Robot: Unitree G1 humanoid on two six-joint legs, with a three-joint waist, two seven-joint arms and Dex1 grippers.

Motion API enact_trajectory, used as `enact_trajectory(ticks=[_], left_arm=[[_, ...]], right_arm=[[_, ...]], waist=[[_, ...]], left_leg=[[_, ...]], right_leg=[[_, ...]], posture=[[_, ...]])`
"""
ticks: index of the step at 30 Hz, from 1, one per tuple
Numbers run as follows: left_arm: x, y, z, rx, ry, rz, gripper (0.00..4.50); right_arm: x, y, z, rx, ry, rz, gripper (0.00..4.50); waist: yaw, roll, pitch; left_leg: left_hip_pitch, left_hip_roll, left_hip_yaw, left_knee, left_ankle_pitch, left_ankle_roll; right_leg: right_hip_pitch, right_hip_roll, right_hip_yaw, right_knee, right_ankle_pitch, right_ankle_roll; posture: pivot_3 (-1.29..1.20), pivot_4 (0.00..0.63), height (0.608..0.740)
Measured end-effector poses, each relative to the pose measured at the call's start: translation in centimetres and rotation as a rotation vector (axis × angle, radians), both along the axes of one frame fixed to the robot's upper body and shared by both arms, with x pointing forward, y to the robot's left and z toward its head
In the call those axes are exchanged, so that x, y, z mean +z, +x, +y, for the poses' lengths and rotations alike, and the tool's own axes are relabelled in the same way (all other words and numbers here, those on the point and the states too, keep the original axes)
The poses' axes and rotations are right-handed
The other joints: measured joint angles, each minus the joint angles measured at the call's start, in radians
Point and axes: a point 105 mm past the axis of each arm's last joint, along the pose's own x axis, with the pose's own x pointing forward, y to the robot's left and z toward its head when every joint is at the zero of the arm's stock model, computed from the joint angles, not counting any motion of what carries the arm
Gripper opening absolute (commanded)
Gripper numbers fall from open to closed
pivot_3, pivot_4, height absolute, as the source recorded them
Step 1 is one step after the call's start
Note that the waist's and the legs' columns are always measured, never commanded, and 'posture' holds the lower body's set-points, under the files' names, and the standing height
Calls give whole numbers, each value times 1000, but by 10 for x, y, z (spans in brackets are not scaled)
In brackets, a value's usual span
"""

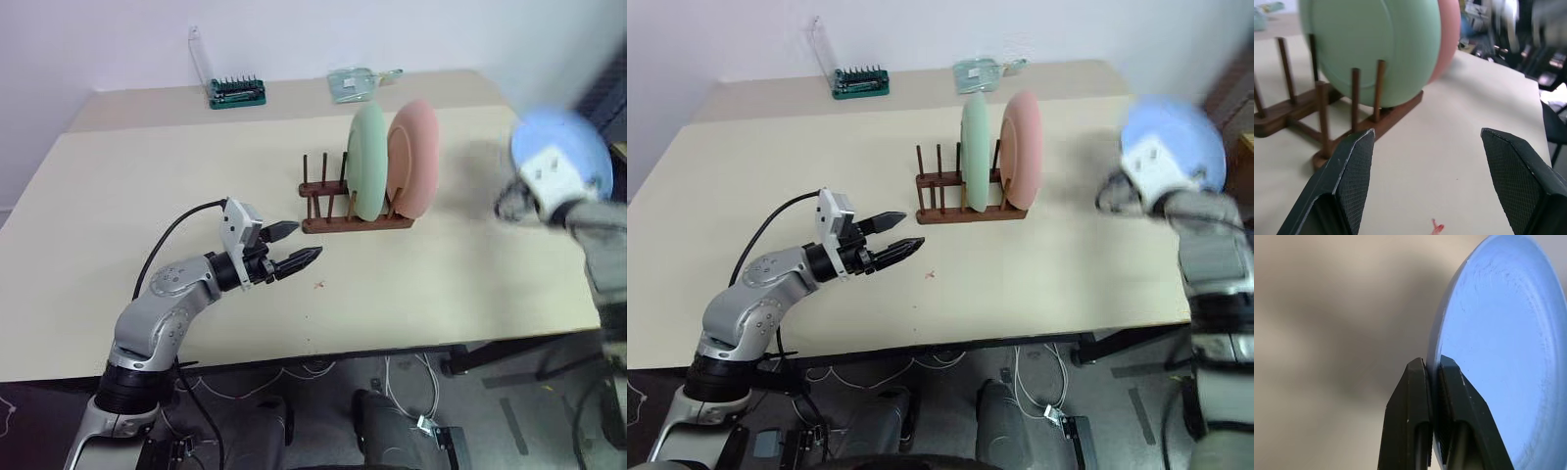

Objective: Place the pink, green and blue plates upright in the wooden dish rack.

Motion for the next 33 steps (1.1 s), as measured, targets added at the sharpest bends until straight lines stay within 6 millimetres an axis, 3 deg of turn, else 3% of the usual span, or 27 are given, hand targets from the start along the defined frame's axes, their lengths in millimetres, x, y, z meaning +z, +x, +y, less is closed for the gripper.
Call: enact_trajectory(ticks=[2,4,5,7,10,13,15,17,21,33], left_arm=[[0,0,-1,-3,0,0,3580],[-1,1,1,4,1,4,3580],[-1,1,1,3,1,3,3580],[-1,1,1,4,2,3,3580],[-1,1,1,10,3,3,3580],[-4,5,10,49,19,1,3580],[-4,9,19,86,34,-10,3580],[-5,10,29,118,51,-11,3580],[-13,11,54,197,80,7,3580],[-15,10,56,197,85,12,3580]], right_arm=[[64,-18,39,151,26,-218,30],[103,-45,87,402,188,-338,30],[110,-55,109,525,251,-343,30],[106,-73,151,769,375,-263,30],[96,-90,191,1025,595,-103,30],[91,-94,224,1144,823,19,30],[73,-86,246,1128,919,163,30],[52,-74,253,1053,947,278,30],[25,-44,239,874,1059,415,30],[1,-20,229,726,1170,523,30]], waist=[[3,-2,-1],[7,-5,-3],[8,-5,-3],[16,-6,-3],[29,-6,-3],[23,-6,-4],[18,-6,-4],[22,-6,-4],[24,-6,-4],[18,-6,-4]], left_leg=[[0,1,-3,-1,0,0],[-1,1,-5,-1,0,0],[-1,1,-5,-1,0,0],[-1,0,-5,1,0,0],[-2,0,-5,2,0,0],[0,0,-5,0,0,0],[0,0,-4,0,0,0],[-1,0,-4,0,0,-1],[-1,0,-3,1,0,-1],[0,0,-3,0,0,-1]], right_leg=[[0,2,-2,0,0,0],[0,2,-3,0,0,0],[0,1,-3,0,0,0],[1,0,-3,0,0,-1],[1,0,-3,0,0,-1],[1,0,-3,1,1,-1],[-4,0,-2,8,1,-2],[-6,0,-2,10,0,-2],[-5,0,-2,10,0,-2],[-6,1,-2,10,0,-2]], posture=[[0,150,740],[0,150,740],[0,150,740],[0,150,740],[0,150,740],[0,150,740],[0,150,740],[0,150,740],[0,150,740],[0,150,740]])
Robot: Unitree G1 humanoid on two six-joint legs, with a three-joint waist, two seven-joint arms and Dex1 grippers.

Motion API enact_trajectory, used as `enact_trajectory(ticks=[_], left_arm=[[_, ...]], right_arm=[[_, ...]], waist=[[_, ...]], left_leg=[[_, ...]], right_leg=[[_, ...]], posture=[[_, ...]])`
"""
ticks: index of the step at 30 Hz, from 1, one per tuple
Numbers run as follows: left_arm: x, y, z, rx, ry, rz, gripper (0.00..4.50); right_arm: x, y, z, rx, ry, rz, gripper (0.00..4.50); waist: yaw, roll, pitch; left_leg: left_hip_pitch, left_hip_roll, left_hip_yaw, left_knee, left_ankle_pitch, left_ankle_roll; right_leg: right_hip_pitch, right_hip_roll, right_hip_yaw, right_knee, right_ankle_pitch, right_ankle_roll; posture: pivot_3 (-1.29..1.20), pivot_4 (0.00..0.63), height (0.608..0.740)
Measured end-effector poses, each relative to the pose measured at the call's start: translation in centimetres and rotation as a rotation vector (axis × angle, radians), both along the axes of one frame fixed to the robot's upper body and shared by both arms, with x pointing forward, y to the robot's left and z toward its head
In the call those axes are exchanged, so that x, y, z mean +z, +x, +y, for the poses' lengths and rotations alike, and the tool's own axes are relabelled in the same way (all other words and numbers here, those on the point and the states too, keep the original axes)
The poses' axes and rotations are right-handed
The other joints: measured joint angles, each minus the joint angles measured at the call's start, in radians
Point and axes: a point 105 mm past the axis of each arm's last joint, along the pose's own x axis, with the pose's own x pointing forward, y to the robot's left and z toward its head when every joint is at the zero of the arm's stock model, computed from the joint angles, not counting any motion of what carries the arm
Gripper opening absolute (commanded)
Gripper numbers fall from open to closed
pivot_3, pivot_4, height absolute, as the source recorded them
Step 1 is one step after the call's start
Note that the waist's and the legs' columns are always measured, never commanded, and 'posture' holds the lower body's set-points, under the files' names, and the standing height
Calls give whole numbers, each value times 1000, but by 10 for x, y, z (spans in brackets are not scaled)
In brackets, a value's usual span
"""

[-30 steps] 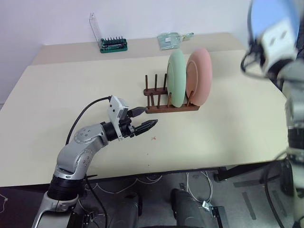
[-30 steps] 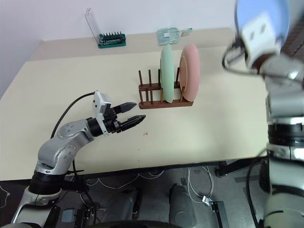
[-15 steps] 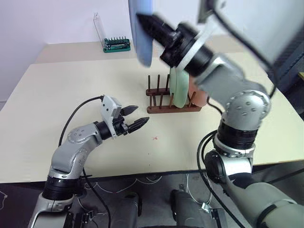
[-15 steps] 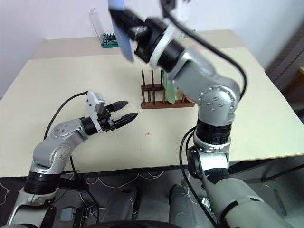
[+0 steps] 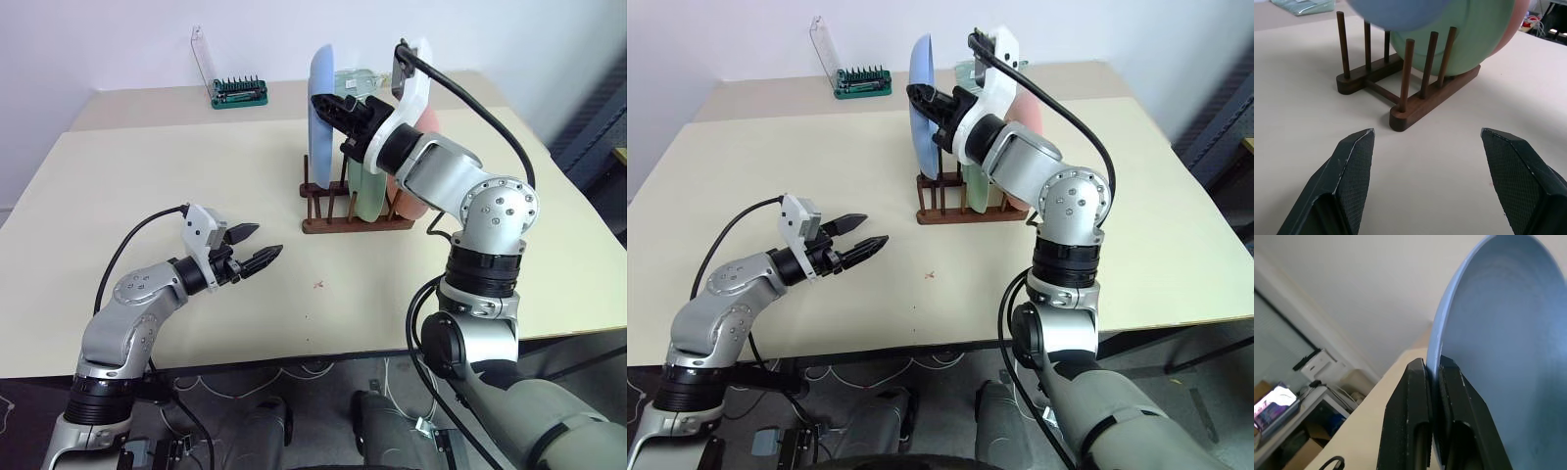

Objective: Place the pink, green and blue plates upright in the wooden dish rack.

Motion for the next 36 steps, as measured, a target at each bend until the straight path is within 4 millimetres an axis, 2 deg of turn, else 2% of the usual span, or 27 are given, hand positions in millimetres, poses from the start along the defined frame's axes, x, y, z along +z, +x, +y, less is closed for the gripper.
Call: enact_trajectory(ticks=[3,4,7,11,17,23,25,28,30,33,36], left_arm=[[0,0,-1,-3,-1,1,3580],[0,0,-1,-4,-1,1,3580],[-1,0,-2,-6,-1,2,3580],[-1,0,-2,-8,-4,4,3580],[-2,-1,-6,-17,-8,10,3580],[-2,-1,-8,-20,-12,9,3580],[-1,-2,-10,-24,-16,6,3580],[-3,-2,-8,-13,-17,13,3580],[-5,-3,-5,3,-15,20,3580],[-9,-4,-3,12,-13,34,3580],[-13,-3,3,31,-9,50,3580]], right_arm=[[-8,4,1,3,8,58,30],[-11,6,0,-3,8,79,339],[-17,12,-4,-23,14,123,1395],[-18,13,-4,-29,15,130,3448],[-7,10,-2,-26,-50,50,3448],[26,-4,-14,-75,-259,-243,3448],[40,-14,-26,-102,-360,-393,3448],[58,-40,-58,-133,-441,-621,3448],[49,-53,-84,-146,-509,-683,3448],[7,-63,-137,-148,-631,-576,3448],[-32,-78,-175,-134,-690,-430,3448]], waist=[[0,0,0],[0,0,0],[0,0,0],[-1,0,0],[-2,0,0],[0,0,0],[5,0,0],[10,-3,0],[9,-4,-1],[11,-4,0],[7,-4,0]], left_leg=[[0,0,0,0,0,0],[0,0,0,0,0,0],[0,0,0,0,0,0],[0,0,0,0,0,0],[0,0,0,0,0,0],[0,0,0,0,0,0],[-1,0,0,1,0,0],[-1,0,0,1,-1,1],[-1,0,0,1,-1,1],[-1,0,2,1,-1,2],[0,1,3,1,-1,2]], right_leg=[[0,0,0,0,0,0],[0,0,0,0,0,0],[0,0,0,0,0,0],[0,0,0,0,0,0],[0,0,0,0,0,0],[0,0,0,0,0,0],[0,0,0,-1,0,1],[2,-1,-1,-4,-1,2],[4,-1,-1,-5,-1,2],[6,-1,-1,-9,-1,2],[6,-1,-1,-10,-1,1]], posture=[[0,150,740],[0,150,740],[0,150,740],[0,150,740],[0,150,740],[0,150,740],[0,150,740],[0,150,740],[0,150,740],[0,150,740],[0,150,740]])
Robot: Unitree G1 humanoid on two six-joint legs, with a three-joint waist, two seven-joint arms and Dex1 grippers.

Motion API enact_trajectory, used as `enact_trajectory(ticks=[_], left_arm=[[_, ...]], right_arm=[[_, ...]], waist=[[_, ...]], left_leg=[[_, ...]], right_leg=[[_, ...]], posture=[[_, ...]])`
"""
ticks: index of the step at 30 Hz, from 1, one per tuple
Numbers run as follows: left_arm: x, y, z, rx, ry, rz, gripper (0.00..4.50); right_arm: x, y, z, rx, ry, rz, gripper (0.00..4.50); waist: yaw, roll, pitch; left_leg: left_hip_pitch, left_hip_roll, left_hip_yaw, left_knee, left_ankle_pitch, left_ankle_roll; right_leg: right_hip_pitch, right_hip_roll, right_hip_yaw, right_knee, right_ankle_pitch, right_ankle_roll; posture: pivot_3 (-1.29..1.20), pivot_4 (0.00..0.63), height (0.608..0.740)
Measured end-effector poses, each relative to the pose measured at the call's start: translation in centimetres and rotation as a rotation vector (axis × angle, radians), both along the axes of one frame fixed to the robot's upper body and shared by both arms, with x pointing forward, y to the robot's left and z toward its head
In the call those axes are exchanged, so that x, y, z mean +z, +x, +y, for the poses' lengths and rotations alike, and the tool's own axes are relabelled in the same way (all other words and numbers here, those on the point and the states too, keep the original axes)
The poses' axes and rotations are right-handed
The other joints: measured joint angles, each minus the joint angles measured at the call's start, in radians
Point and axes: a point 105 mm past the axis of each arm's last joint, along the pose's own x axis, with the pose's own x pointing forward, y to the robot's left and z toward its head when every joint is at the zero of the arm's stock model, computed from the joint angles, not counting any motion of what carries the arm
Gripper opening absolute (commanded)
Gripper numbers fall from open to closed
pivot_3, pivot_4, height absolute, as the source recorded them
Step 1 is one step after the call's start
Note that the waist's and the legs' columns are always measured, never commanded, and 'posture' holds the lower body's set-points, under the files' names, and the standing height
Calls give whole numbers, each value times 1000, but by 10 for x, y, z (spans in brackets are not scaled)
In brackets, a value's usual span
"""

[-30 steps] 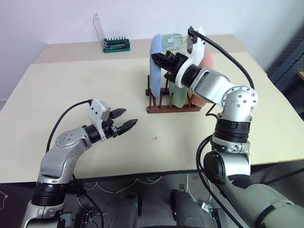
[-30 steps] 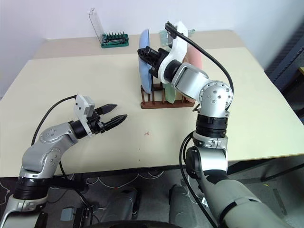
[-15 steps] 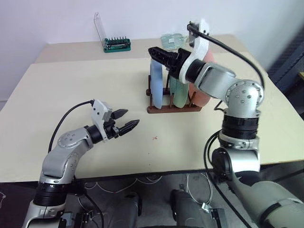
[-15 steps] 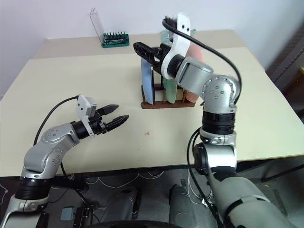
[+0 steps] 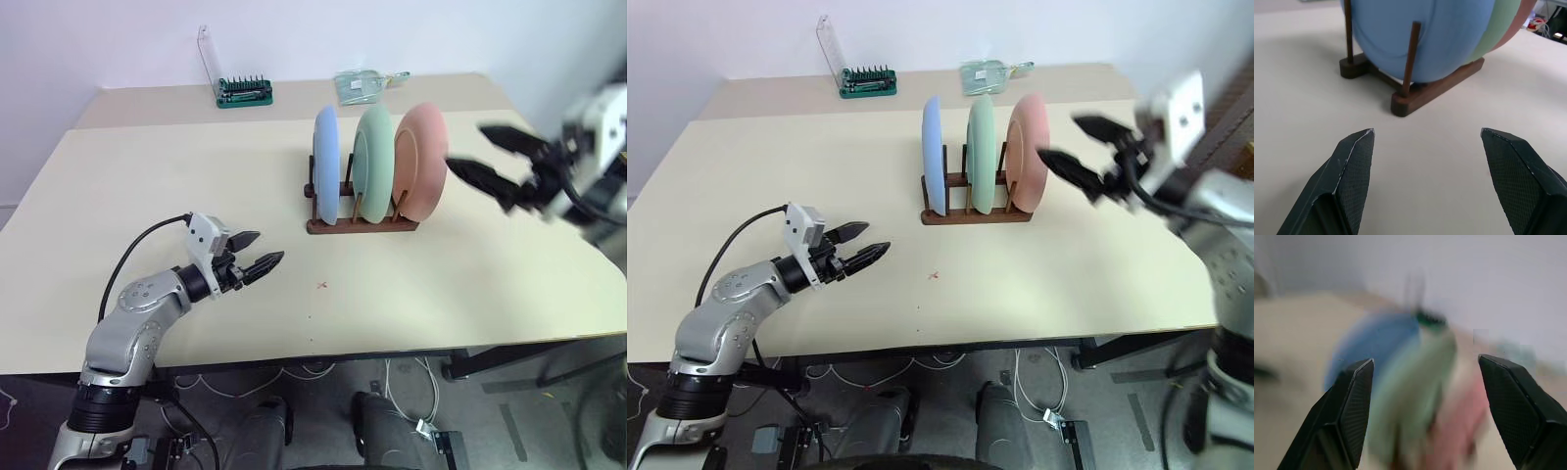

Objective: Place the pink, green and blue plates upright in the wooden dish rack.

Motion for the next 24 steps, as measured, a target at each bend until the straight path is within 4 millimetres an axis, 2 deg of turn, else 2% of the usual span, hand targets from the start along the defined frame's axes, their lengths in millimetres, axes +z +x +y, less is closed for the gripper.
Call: enact_trajectory(ticks=[3,5,7,10,16,24], left_arm=[[-3,2,6,11,16,4,3580],[-7,4,11,26,36,13,3580],[-12,7,16,49,47,20,3580],[-15,10,22,88,66,3,3580],[-15,17,41,188,99,-39,3580],[-20,17,43,228,92,-41,3580]], right_arm=[[-28,-9,-15,-29,-30,86,3448],[-45,-4,-22,-93,-97,100,3448],[-72,5,-31,-152,-137,141,3448],[-103,13,-38,-188,-108,196,3448],[-114,27,-48,-213,-117,145,3448],[-125,29,-44,-193,-110,155,3448]], waist=[[-7,2,-1],[-6,2,-1],[0,1,-1],[5,1,-1],[3,2,-1],[3,2,-1]], left_leg=[[2,1,3,0,0,0],[2,1,3,1,0,0],[1,1,3,1,0,0],[0,0,2,1,0,0],[1,0,2,1,0,0],[1,0,2,1,0,0]], right_leg=[[0,0,1,1,0,0],[0,0,1,1,0,-1],[1,0,1,0,0,-1],[1,-2,1,-2,1,0],[1,-1,1,-2,1,0],[1,-1,1,-2,1,0]], posture=[[0,150,740],[0,150,740],[0,150,740],[0,150,740],[0,150,740],[0,150,740]])
